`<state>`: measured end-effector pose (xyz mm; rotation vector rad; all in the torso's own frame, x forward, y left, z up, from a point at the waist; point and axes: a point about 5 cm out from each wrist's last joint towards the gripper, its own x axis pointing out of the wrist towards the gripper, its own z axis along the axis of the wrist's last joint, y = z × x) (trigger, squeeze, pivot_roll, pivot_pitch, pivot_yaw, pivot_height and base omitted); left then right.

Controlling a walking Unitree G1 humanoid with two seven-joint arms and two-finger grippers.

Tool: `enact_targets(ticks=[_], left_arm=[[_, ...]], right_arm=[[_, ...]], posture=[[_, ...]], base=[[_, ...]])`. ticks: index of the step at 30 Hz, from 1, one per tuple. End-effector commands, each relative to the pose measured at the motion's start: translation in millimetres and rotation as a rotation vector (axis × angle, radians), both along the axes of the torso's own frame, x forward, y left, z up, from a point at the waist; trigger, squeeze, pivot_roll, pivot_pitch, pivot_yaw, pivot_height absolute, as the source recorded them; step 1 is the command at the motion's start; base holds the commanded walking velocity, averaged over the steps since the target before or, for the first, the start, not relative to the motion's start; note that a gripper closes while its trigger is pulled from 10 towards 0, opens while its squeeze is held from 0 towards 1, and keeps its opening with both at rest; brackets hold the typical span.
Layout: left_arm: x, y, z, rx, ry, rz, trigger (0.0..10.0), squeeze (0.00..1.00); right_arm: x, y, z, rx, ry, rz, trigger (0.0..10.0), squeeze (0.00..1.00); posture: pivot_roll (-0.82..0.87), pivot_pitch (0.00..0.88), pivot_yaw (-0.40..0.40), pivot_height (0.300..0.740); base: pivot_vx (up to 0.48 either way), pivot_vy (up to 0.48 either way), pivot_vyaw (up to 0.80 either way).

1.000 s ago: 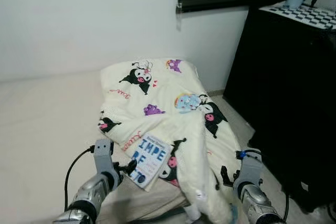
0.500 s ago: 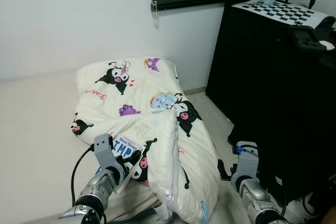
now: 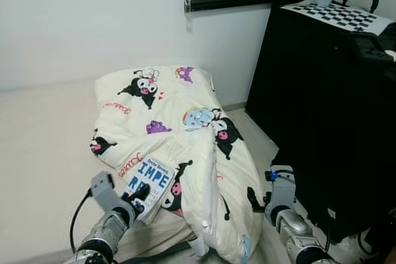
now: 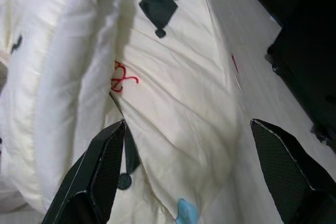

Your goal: Clean up the room

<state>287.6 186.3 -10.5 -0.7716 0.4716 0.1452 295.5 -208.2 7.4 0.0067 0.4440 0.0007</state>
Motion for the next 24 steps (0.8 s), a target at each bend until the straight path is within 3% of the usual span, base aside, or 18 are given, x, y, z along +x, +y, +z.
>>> enact_targets(ticks=[1,10,17,21,24], left_arm=[[-10.0,7.8,-9,-0.028,0.055,0.061,10.0,0.0],[-12.1,10.8,-10,-0.194,0.03,0.202,10.0,0.0],[-9.5,13.1,-7,-0.202,0.01,0.22,10.0,0.0],[1.6,12.1,3,-0.224,-0.048,0.224,10.0,0.0],[3.2,11.3,5,-0.227,-0.056,0.221,10.0,0.0]], right_arm=[[3.5,3.6,4,0.021,-0.029,0.005,10.0,0.0],[20.6,18.3,28,0.109,-0.154,0.102,10.0,0.0],[26.7,28.4,40,0.143,-0.21,0.16,10.0,0.0],[29.8,42.1,56,0.177,-0.281,0.236,10.0,0.0],[30.0,43.0,57,0.181,-0.289,0.241,10.0,0.0]], posture=[[-0.26,0.068,0.017,0.675],[-0.29,0.082,0.002,0.65],[-0.3,0.089,-0.004,0.635],[-0.31,0.107,-0.009,0.615],[-0.31,0.107,-0.009,0.61]], base=[[0.0,0.0,0.0],[0.0,0.0,0.0],[0.0,0.0,0.0],[0.0,0.0,0.0],[0.0,0.0,0.0]])
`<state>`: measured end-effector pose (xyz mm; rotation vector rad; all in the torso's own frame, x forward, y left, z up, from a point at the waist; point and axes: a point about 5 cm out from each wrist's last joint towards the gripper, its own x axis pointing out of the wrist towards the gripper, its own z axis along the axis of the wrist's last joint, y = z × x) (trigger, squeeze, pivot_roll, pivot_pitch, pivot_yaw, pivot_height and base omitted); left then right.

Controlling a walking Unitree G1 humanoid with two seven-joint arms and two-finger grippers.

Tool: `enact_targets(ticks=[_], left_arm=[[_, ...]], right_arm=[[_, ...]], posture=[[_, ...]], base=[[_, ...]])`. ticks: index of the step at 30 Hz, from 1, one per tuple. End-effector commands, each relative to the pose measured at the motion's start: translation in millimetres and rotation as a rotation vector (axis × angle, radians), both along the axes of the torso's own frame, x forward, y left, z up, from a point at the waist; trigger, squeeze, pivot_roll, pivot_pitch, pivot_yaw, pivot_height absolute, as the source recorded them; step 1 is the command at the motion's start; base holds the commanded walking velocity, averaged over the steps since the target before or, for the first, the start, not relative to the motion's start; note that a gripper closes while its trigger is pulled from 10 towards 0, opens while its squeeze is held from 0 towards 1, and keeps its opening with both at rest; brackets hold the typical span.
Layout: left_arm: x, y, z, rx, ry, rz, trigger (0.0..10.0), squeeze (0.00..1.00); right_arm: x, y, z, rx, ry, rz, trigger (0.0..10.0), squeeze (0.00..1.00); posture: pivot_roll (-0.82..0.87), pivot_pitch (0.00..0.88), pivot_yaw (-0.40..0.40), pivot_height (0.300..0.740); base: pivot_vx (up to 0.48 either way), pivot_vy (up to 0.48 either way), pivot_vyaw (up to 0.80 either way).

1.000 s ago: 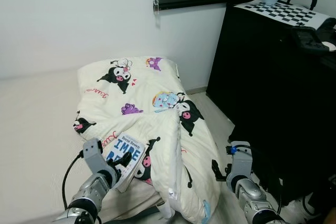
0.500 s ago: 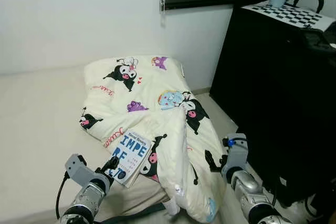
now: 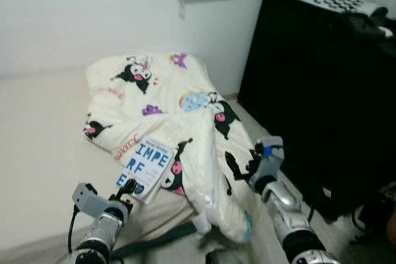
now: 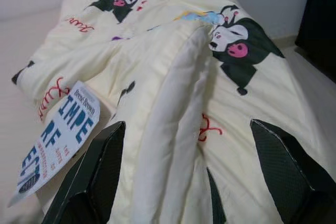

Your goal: Clean up the room

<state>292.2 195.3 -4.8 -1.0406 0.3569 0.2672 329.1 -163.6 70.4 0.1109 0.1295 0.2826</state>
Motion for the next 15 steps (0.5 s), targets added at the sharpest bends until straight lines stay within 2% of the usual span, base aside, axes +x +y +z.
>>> enact_targets(ticks=[1,9,11,15], left_arm=[[0.8,0.3,1,-0.008,-0.012,0.005,10.0,0.0],[10.2,-7.0,9,-0.005,-0.044,-0.014,10.0,0.0],[14.7,-3.4,14,0.027,-0.048,0.005,10.0,0.0],[17.2,3.2,18,0.048,-0.046,0.035,10.0,0.0]], right_arm=[[-3.6,-0.6,-3,0.02,0.017,0.0,10.0,0.0],[-5.0,6.7,10,0.071,-0.033,0.032,10.0,0.0],[-9.9,15.6,20,0.124,-0.063,0.093,10.0,0.0],[-14.8,25.0,27,0.148,-0.078,0.151,10.0,0.0]], posture=[[-0.31,0.113,-0.011,0.605],[-0.35,0.143,-0.012,0.58],[-0.35,0.148,-0.012,0.57],[-0.36,0.157,-0.01,0.56]], base=[[0.0,0.0,0.0],[0.0,0.0,0.0],[0.0,0.0,0.0],[0.0,0.0,0.0]])
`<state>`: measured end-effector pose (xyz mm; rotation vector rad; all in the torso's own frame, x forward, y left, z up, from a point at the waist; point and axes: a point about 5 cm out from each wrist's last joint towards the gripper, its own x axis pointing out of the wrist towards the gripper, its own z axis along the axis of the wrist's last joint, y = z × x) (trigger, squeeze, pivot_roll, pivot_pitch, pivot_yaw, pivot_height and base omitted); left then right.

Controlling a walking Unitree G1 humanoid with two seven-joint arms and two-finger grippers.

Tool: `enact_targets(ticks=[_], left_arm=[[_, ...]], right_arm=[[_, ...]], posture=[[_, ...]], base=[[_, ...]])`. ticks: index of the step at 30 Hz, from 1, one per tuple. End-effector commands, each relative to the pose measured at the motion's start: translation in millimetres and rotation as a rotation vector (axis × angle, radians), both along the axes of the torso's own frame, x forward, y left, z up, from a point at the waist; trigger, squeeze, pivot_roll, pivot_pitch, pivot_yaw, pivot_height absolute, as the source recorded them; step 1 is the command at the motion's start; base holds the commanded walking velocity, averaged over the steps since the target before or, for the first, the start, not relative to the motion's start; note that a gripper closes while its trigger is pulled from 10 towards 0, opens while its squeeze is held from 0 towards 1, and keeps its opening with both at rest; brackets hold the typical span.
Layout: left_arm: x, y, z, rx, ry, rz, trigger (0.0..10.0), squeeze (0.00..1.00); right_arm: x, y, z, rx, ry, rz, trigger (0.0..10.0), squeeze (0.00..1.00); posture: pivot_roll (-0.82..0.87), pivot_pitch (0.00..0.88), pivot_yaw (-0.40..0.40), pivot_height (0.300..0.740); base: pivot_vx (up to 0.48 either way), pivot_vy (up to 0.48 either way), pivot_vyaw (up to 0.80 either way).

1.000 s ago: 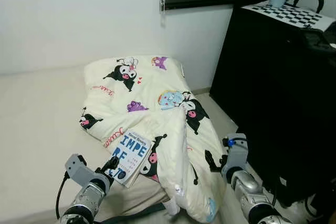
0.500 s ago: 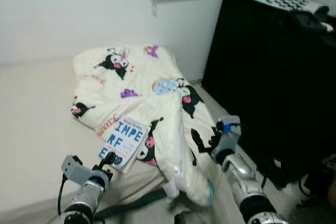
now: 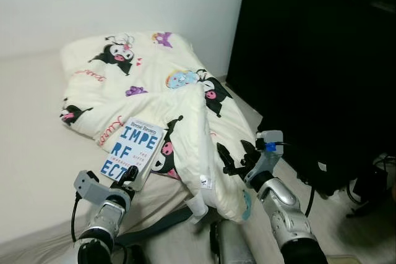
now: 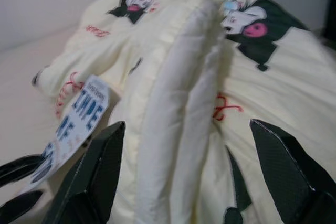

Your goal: Clean up the room

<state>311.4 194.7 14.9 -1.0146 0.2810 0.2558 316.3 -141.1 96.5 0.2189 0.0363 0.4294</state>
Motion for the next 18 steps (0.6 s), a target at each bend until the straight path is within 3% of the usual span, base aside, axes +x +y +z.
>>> enact_targets(ticks=[1,7,18], left_arm=[[-1.4,6.3,-1,0.012,0.018,0.027,10.0,0.0],[-3.2,22.6,1,0.036,0.03,0.095,10.0,0.0],[-11.2,45.1,-1,0.063,0.069,0.214,10.0,0.0]], right_arm=[[-4.0,5.5,3,0.02,0.002,0.035,10.0,0.0],[-9.8,10.5,5,0.008,0.002,0.028,10.0,0.0],[-23.1,5.7,7,0.008,0.029,0.024,10.0,0.0]], posture=[[-0.36,0.158,-0.009,0.555],[-0.38,0.186,-0.013,0.53],[-0.38,0.219,-0.021,0.505]], base=[[0.0,0.0,0.0],[0.0,0.0,0.0],[0.0,0.0,0.0]])
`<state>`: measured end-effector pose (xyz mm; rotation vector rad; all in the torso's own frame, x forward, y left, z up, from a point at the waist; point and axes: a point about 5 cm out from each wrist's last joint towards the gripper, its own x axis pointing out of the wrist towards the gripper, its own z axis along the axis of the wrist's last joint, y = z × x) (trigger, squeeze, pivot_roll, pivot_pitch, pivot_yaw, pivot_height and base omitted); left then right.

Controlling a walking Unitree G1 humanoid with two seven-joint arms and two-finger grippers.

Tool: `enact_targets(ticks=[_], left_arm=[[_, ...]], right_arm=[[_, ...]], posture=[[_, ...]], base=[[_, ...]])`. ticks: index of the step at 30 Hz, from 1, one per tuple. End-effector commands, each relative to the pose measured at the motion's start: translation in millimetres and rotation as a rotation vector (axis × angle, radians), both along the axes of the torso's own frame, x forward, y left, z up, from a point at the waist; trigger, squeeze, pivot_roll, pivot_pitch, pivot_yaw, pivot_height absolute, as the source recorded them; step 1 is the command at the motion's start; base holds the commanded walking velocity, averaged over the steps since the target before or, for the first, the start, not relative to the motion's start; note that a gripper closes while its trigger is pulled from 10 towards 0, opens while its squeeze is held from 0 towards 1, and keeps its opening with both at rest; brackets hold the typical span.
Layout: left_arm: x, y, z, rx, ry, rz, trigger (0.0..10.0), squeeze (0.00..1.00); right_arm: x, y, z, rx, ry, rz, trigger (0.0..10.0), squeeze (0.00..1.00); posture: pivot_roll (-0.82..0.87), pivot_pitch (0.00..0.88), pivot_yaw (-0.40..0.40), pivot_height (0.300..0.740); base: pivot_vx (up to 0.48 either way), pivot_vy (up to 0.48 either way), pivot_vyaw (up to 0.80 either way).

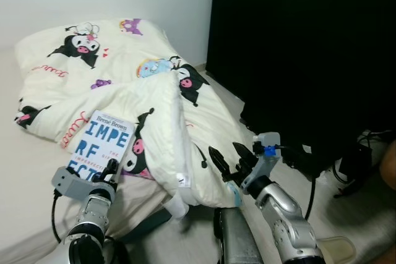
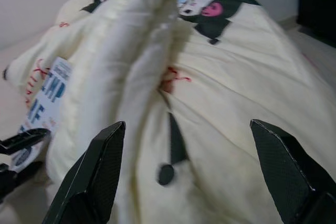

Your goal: Clean up the room

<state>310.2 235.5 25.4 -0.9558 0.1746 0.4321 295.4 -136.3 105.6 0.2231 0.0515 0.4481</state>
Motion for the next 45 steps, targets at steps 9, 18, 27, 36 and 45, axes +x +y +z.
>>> enact_targets(ticks=[9,18,27,36,45], left_arm=[[-15.4,31.2,-5,0.154,0.126,0.058,10.0,0.0],[12.3,72.2,67,0.486,-0.055,0.146,10.0,0.0],[24.3,86.0,112,0.776,-0.097,0.147,10.0,0.0],[-6.8,96.7,53,0.663,0.251,0.176,10.0,0.0],[-33.5,95.6,15,0.481,0.395,0.233,10.0,0.0]], right_arm=[[-1.4,5.8,0,0.011,0.014,0.009,10.0,0.0],[0.8,8.8,2,0.015,0.017,0.02,10.0,0.0],[3.6,8.5,6,0.01,0.009,0.021,10.0,0.0],[2.8,5.6,4,-0.005,0.016,0.004,10.0,0.0],[5.2,5.8,3,-0.017,0.02,0.003,10.0,0.0]], posture=[[-0.36,0.22,-0.023,0.505],[-0.33,0.209,-0.022,0.505],[-0.32,0.205,-0.018,0.505],[-0.32,0.208,-0.016,0.505],[-0.31,0.206,-0.022,0.505]], base=[[0.0,0.0,0.0],[0.0,0.0,0.0],[0.0,0.0,0.0],[0.0,0.0,0.0],[0.0,0.0,0.0]])
